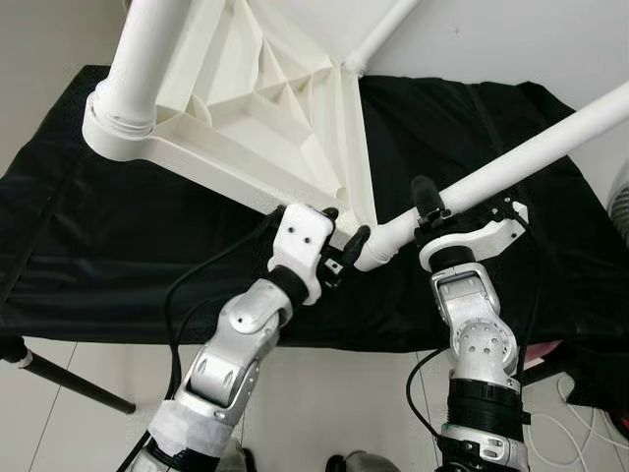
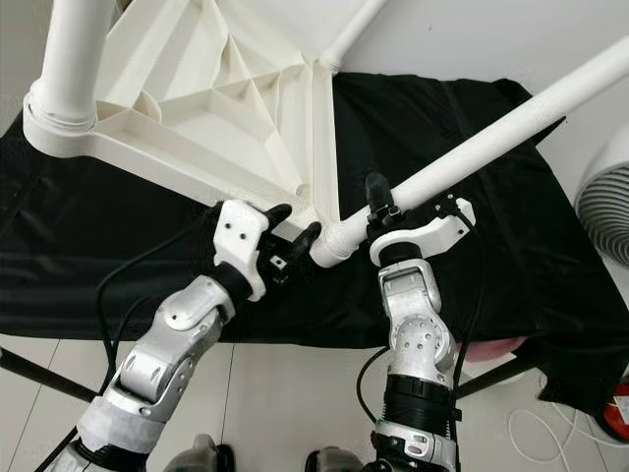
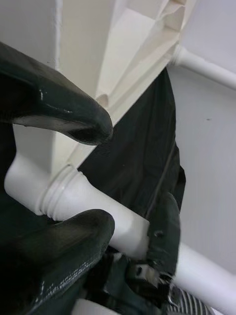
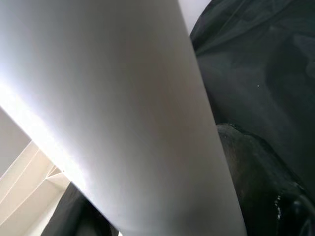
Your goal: Building children table
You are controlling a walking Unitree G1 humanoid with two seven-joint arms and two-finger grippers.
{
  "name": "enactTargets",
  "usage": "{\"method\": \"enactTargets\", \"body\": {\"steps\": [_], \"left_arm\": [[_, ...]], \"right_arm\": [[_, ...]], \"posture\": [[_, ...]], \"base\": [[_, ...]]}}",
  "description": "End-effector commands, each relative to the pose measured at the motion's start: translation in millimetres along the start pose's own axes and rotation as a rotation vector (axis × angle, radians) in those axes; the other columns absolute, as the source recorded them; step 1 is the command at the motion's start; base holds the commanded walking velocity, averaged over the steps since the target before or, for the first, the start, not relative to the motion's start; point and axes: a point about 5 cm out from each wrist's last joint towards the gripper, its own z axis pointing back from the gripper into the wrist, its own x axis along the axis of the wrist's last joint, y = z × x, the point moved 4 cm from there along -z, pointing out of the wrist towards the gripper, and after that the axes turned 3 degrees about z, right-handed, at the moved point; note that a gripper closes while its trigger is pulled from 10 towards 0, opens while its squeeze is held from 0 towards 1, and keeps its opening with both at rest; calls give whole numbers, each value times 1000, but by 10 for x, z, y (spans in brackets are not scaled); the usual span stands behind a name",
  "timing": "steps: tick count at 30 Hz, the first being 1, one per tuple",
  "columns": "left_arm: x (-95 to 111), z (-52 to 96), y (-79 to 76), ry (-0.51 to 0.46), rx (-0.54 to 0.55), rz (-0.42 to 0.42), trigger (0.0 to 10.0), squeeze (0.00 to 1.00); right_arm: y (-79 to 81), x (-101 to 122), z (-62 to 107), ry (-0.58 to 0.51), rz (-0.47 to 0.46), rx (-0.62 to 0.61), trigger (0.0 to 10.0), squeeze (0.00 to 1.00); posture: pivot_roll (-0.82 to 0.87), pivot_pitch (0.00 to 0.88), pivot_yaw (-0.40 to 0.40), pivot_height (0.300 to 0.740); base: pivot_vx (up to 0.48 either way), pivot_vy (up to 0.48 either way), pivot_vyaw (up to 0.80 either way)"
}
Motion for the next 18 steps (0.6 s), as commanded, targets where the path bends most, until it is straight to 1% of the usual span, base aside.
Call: {"method": "enactTargets", "body": {"steps": [1, 2, 3, 4, 5, 7, 10, 11, 12, 14, 15, 16, 17, 18], "left_arm": [[-41, -50, -53, 29, -3, -13, 10000, 0], [-41, -50, -53, 29, -3, -13, 10000, 0], [-38, -77, -69, 33, -3, -25, 10000, 0], [-38, -77, -69, 33, -3, -25, 10000, 0], [-13, -95, -97, 27, -15, -25, 10000, 0], [100, -98, -164, -4, -67, -12, 10000, 0], [100, -98, -164, -4, -67, -12, 10000, 0], [142, -90, -191, -15, -91, -3, 10000, 0], [188, -33, -282, -23, -169, -20, 10000, 0], [188, -33, -282, -23, -169, -20, 10000, 0], [211, 11, -348, -25, -224, -33, 10000, 0], [211, 11, -348, -25, -224, -33, 10000, 0], [190, 86, -415, -1, -284, -45, 10000, 0], [145, 151, -451, 36, -325, -39, 10000, 0]], "right_arm": [[-103, -286, -23, 95, -188, -58, 10000, 0], [-103, -286, -23, 95, -188, -58, 10000, 0], [-179, -363, -17, 128, -207, -73, 10000, 0], [-179, -363, -17, 128, -207, -73, 10000, 0], [-246, -453, -1, 170, -242, -86, 10000, 0], [-378, -572, 39, 209, -357, -102, 10000, 0], [-378, -572, 39, 209, -357, -102, 10000, 0], [-413, -599, 50, 215, -400, -106, 10000, 0], [-427, -643, 62, 232, -446, -91, 10000, 0], [-427, -643, 62, 232, -446, -91, 10000, 0], [-429, -671, 66, 245, -473, -79, 10000, 0], [-429, -671, 66, 245, -473, -79, 10000, 0], [-425, -746, 65, 288, -466, -68, 10000, 0], [-429, -831, 62, 331, -452, -68, 10000, 0]], "posture": [[-26, 118, 8, 740], [-26, 118, 8, 740], [-28, 116, 8, 740], [-28, 116, 8, 740], [-24, 118, 4, 740], [-14, 120, 0, 740], [-14, 120, 0, 740], [-14, 120, 0, 740], [-1, 126, -2, 740], [-1, 126, -2, 740], [-1, 126, -2, 740], [-1, 126, -2, 740], [7, 135, -2, 740], [7, 138, 0, 740]], "base": [[0, 0, 0], [0, 0, 0], [0, 0, 0], [0, 0, 0], [0, 0, 0], [0, 0, 0], [0, 0, 0], [0, 0, 0], [0, 0, 0], [0, 0, 0], [0, 0, 0], [0, 0, 0], [0, 0, 0], [0, 0, 0]]}}
